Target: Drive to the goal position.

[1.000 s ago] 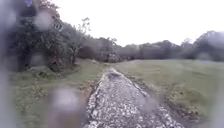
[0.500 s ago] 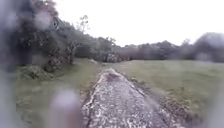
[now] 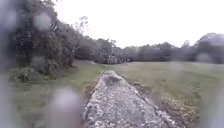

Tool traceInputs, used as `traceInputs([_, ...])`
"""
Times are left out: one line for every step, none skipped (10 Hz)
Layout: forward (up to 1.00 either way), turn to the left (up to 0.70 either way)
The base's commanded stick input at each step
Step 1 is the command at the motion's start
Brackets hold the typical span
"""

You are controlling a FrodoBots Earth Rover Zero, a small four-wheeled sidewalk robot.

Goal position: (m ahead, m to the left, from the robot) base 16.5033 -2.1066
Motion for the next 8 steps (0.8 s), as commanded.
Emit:
traceInputs([0.85,0.0])
traceInputs([0.85,0.0])
traceInputs([0.85,0.33])
traceInputs([0.85,0.34])
traceInputs([0.85,0.24])
traceInputs([0.85,0.01])
traceInputs([0.85,0.0])
traceInputs([0.85,0.0])
